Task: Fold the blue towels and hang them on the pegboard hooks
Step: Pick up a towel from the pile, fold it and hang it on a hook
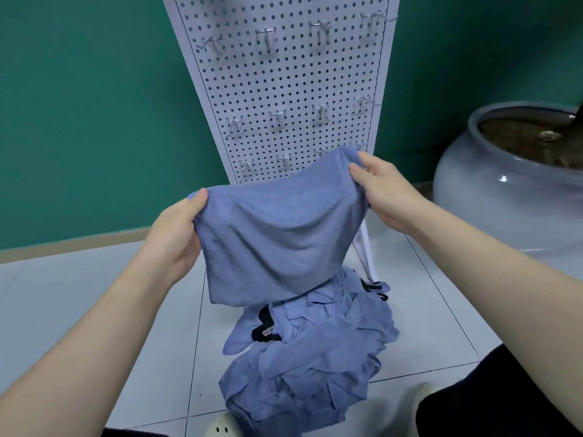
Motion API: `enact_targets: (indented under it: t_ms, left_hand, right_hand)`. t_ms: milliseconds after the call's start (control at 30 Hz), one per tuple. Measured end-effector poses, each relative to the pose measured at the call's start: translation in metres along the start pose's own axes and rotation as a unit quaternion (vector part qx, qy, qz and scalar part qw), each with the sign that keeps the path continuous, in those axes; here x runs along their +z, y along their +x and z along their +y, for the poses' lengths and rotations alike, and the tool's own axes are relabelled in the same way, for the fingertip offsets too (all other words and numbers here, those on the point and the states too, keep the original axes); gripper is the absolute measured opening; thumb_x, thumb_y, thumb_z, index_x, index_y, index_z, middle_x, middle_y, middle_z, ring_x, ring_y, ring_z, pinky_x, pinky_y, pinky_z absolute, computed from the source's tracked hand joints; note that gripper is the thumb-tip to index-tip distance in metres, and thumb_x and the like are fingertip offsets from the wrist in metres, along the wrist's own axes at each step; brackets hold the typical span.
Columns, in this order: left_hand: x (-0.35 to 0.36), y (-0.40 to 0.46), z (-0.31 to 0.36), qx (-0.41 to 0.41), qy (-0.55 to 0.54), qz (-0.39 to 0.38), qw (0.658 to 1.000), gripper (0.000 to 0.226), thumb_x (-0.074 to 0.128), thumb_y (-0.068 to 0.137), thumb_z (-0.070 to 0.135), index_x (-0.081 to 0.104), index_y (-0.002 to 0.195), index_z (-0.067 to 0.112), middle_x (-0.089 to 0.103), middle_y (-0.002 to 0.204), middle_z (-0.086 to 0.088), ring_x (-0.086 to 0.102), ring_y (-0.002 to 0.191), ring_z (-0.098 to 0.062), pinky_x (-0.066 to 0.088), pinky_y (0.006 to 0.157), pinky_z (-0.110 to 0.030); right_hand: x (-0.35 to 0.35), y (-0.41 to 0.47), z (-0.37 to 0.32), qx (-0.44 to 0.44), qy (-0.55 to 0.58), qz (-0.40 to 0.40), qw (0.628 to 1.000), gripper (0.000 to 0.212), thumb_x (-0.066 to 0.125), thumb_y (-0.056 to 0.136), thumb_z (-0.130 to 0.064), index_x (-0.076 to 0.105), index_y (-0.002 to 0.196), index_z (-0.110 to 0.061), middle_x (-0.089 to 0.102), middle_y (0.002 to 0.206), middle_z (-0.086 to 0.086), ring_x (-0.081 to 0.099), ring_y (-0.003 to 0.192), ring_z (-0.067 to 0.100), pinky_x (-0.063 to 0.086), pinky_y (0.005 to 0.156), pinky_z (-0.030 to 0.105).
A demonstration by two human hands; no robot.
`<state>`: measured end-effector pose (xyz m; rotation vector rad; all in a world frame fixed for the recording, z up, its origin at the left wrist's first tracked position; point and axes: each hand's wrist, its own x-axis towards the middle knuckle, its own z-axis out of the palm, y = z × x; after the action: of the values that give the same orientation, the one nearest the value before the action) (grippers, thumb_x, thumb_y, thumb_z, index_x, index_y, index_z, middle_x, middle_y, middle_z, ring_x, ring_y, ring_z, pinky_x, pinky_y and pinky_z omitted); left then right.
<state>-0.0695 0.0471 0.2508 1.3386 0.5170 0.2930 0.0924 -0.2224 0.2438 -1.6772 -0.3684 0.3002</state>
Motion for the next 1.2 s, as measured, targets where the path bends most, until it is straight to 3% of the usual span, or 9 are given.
enact_targets:
  t_ms: [133,233,433,600,700,833,933,1067,1200]
  left_hand:
    - [-0.001,0.001,0.004,-0.007,-0.057,-0.033,0.998,0.037,0.049,0.108,0.024,0.060,0.135,0.001,0.069,0.133,-0.011,0.065,0.126,-0.020,0.043,0.115,-0.040]
    - [0.002,0.000,0.005,-0.057,-0.111,-0.057,0.991,0.052,0.053,0.105,0.037,0.056,0.140,-0.002,0.066,0.136,-0.016,0.064,0.128,-0.026,0.044,0.113,-0.043]
    - [0.004,-0.003,0.000,-0.022,-0.070,0.003,0.997,0.035,0.057,0.105,0.031,0.067,0.123,0.003,0.074,0.123,-0.009,0.071,0.115,-0.018,0.051,0.106,-0.037]
    - [0.004,-0.005,0.001,0.039,-0.032,0.024,0.998,0.027,0.056,0.105,0.017,0.068,0.123,0.000,0.073,0.124,-0.010,0.072,0.108,-0.016,0.056,0.094,-0.030]
    - [0.005,-0.007,0.003,0.060,-0.040,0.026,0.997,0.026,0.057,0.103,0.012,0.067,0.124,-0.001,0.074,0.122,-0.013,0.072,0.106,-0.019,0.059,0.089,-0.028]
    - [0.000,-0.005,0.009,0.081,-0.047,-0.003,0.996,0.031,0.056,0.102,0.008,0.063,0.129,-0.005,0.069,0.129,-0.018,0.069,0.113,-0.024,0.054,0.103,-0.033]
    - [-0.004,-0.003,0.010,0.065,-0.052,-0.034,0.996,0.038,0.056,0.100,0.007,0.058,0.134,-0.009,0.063,0.137,-0.023,0.064,0.124,-0.029,0.045,0.115,-0.041]
    - [0.002,-0.006,0.008,0.012,-0.103,-0.037,0.994,0.019,0.057,0.100,0.014,0.073,0.100,0.003,0.072,0.112,-0.014,0.066,0.116,-0.028,0.045,0.113,-0.039]
    - [0.002,-0.003,0.004,0.043,-0.061,-0.007,0.997,0.014,0.063,0.101,0.021,0.060,0.090,0.013,0.068,0.102,-0.007,0.065,0.102,-0.023,0.047,0.101,-0.037]
  right_hand:
    - [0.000,0.002,-0.001,0.033,-0.003,0.016,0.999,0.049,0.052,0.102,-0.036,0.064,0.109,0.011,0.068,0.097,0.017,0.060,0.088,0.024,0.048,0.081,0.041]
    - [-0.003,0.001,-0.001,0.064,0.051,0.013,0.997,0.039,0.052,0.108,-0.027,0.079,0.088,-0.008,0.077,0.100,0.013,0.068,0.092,0.024,0.054,0.086,0.040]
    - [-0.006,0.001,-0.002,0.088,0.137,-0.044,0.986,0.021,0.060,0.105,-0.022,0.069,0.120,-0.011,0.077,0.113,0.005,0.073,0.098,0.016,0.056,0.079,0.027]
    - [-0.014,0.007,0.002,0.077,0.047,-0.051,0.995,0.016,0.062,0.102,-0.013,0.072,0.115,-0.012,0.077,0.109,0.008,0.070,0.097,0.018,0.056,0.085,0.031]
    - [-0.017,0.009,0.004,0.071,-0.015,-0.017,0.997,0.027,0.066,0.101,-0.020,0.072,0.112,0.004,0.075,0.111,0.020,0.065,0.096,0.021,0.053,0.089,0.039]
    - [-0.024,0.012,0.008,0.068,-0.043,0.021,0.997,0.051,0.070,0.097,-0.032,0.063,0.108,0.017,0.071,0.092,0.020,0.057,0.083,0.021,0.055,0.076,0.040]
    - [-0.025,0.010,0.007,0.067,-0.073,0.015,0.995,0.028,0.065,0.100,-0.034,0.067,0.092,-0.007,0.054,0.080,0.006,0.046,0.076,0.018,0.042,0.063,0.027]
    - [-0.024,0.009,0.005,0.060,-0.099,0.014,0.993,0.022,0.061,0.102,-0.035,0.063,0.090,-0.017,0.045,0.080,0.005,0.039,0.074,0.019,0.037,0.060,0.026]
    - [-0.026,0.009,0.002,0.055,-0.099,0.035,0.993,0.042,0.062,0.095,-0.041,0.056,0.081,-0.002,0.038,0.081,0.007,0.033,0.077,0.025,0.034,0.071,0.034]
